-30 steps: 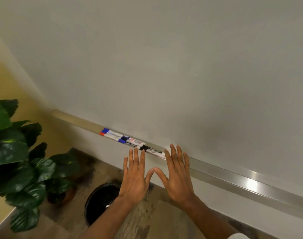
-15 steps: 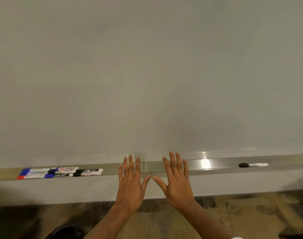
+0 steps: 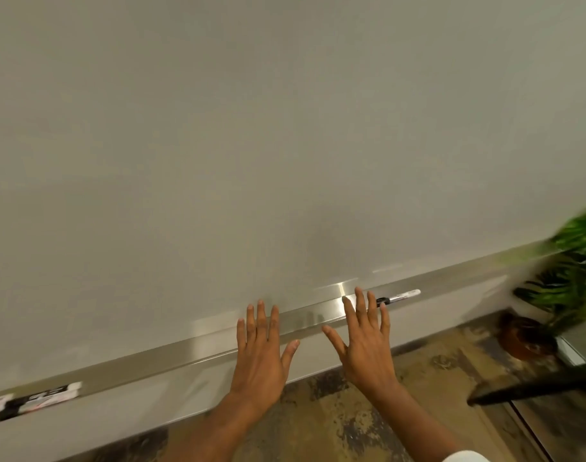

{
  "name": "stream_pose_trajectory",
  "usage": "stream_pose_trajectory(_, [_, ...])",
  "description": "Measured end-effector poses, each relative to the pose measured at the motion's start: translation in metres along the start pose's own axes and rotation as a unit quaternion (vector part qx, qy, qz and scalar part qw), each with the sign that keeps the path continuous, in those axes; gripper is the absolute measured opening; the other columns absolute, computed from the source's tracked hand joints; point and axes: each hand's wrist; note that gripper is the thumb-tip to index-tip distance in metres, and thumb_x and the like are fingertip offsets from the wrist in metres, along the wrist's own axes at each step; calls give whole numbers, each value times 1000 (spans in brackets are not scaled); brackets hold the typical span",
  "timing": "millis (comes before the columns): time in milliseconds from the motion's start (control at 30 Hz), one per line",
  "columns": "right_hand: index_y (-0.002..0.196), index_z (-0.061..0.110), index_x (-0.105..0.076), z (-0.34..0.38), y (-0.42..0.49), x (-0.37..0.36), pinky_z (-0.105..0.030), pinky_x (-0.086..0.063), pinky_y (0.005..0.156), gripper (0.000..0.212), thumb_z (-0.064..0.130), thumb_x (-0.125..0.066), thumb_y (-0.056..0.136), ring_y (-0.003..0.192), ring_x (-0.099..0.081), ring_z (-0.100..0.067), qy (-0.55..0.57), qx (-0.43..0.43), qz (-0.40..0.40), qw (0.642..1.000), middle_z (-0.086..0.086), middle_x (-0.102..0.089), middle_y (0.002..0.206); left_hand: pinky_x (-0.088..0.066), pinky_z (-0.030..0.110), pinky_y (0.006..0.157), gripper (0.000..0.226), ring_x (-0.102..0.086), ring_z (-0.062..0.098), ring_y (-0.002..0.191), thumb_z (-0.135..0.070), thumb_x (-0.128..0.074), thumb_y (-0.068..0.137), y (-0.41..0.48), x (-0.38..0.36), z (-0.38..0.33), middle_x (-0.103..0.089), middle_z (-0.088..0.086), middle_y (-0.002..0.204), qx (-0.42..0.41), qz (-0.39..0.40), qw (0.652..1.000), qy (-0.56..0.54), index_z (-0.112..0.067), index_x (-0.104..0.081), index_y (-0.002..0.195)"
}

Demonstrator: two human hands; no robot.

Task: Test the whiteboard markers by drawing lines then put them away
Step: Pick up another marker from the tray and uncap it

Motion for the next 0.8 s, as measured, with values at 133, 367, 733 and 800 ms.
stream_pose_trajectory(133, [155, 19, -29, -48, 13, -8, -55, -8, 122, 77, 69, -25, 97, 154, 3, -27, -17, -34, -5, 999, -9, -4, 167, 15, 46, 122, 79, 36, 21, 150, -69, -7, 100, 27, -13, -31, 31, 4, 165, -24, 14, 1000, 6, -24, 13, 161])
stream_pose_trajectory(367, [150, 21, -36, -108, 35, -31, -52, -12, 122, 50, 41, -39, 104, 152, -11, -33, -31, -73, 9, 997, -11, -17, 164, 12, 46, 123, 80, 30, 19, 153, -71, 3, 99, 63, -39, -67, 21, 6, 168, -65, 15, 998, 2, -22, 5, 163])
stream_pose_trajectory(733, [140, 20, -52, -137, 69, -69, -58, -26, 114, 66, -2, -67, 79, 141, -40, -35, -51, -95, 81, 991, -7, -56, 142, 12, 43, 125, 74, 31, 12, 152, -66, -1, 100, 91, -64, -89, 22, -2, 168, -98, 12, 995, -21, -26, 7, 162])
stream_pose_trajectory(800, [139, 21, -53, -138, 73, -72, -58, -24, 114, 67, -5, -66, 78, 141, -40, -34, -49, -91, 86, 991, -6, -57, 141, 7, 44, 125, 71, 23, 14, 155, -64, -8, 103, 93, -69, -88, 14, -1, 170, -105, -1, 994, -28, -26, -1, 163])
Point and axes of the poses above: each hand's wrist, its own y-axis towards the middle knuckle, its own x-axis out of the back of the hand, z = x × y
